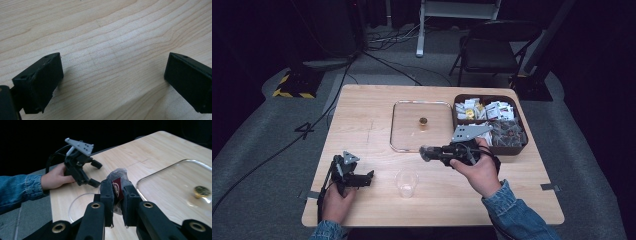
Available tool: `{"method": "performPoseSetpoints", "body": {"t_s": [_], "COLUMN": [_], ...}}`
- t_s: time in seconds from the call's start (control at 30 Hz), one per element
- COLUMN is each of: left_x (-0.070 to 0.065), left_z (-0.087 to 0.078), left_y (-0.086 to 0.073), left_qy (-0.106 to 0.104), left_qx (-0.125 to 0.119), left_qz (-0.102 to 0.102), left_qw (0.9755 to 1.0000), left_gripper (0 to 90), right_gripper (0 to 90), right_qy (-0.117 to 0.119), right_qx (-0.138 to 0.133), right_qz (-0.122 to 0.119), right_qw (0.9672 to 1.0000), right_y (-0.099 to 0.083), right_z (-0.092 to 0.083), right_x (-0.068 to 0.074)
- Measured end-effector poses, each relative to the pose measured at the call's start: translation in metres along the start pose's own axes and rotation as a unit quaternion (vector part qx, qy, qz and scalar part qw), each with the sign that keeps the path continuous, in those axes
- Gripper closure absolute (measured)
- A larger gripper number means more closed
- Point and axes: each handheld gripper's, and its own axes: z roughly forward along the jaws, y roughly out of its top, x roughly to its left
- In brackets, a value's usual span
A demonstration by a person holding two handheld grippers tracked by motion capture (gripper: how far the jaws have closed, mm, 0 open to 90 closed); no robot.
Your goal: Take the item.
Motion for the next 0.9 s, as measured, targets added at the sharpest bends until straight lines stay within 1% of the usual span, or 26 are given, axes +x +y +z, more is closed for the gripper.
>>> {"method": "performPoseSetpoints", "body": {"t_s": [0.13,0.2,0.23,0.33,0.4,0.43,0.63,0.7,0.8,0.9], "left_x": [0.000,0.000,0.000,0.000,0.000,0.000,0.000,0.000,0.000,0.000], "left_z": [0.000,0.000,0.000,0.000,0.000,0.000,0.000,0.000,0.000,0.000], "left_y": [0.000,0.000,0.000,0.000,0.000,0.000,0.000,0.000,0.000,0.000], "left_qy": [0.000,0.000,0.000,0.000,0.000,0.000,0.000,0.000,0.000,0.000], "left_qx": [0.000,0.000,0.000,0.000,0.000,0.000,0.000,0.000,0.000,0.000], "left_qz": [0.000,0.000,0.000,0.000,0.000,0.000,0.000,0.000,0.000,0.000], "left_qw": [1.0000,1.0000,1.0000,1.0000,1.0000,1.0000,1.0000,1.0000,1.0000,1.0000], "left_gripper": [2.4,2.4,2.4,2.4,2.4,2.4,2.4,2.4,2.4,2.4], "right_gripper": [81.4,81.4,81.3,81.2,81.2,81.2,81.2,81.2,81.2,81.2], "right_qy": [0.017,0.018,0.021,0.025,0.025,0.029,0.037,0.044,0.046,0.049], "right_qx": [0.002,0.003,0.004,0.007,0.015,0.019,0.027,0.031,0.035,0.045], "right_qz": [-0.002,-0.004,-0.007,-0.006,-0.009,-0.007,-0.009,-0.014,-0.015,-0.016], "right_qw": [0.9998,0.9998,0.9997,0.9996,0.9995,0.9994,0.9989,0.9985,0.9982,0.9976], "right_y": [-0.004,-0.004,-0.006,-0.008,-0.011,-0.013,-0.017,-0.019,-0.020,-0.024], "right_z": [0.011,0.013,0.017,0.021,0.027,0.031,0.039,0.044,0.047,0.054], "right_x": [0.007,0.008,0.011,0.013,0.014,0.016,0.020,0.023,0.024,0.026]}}
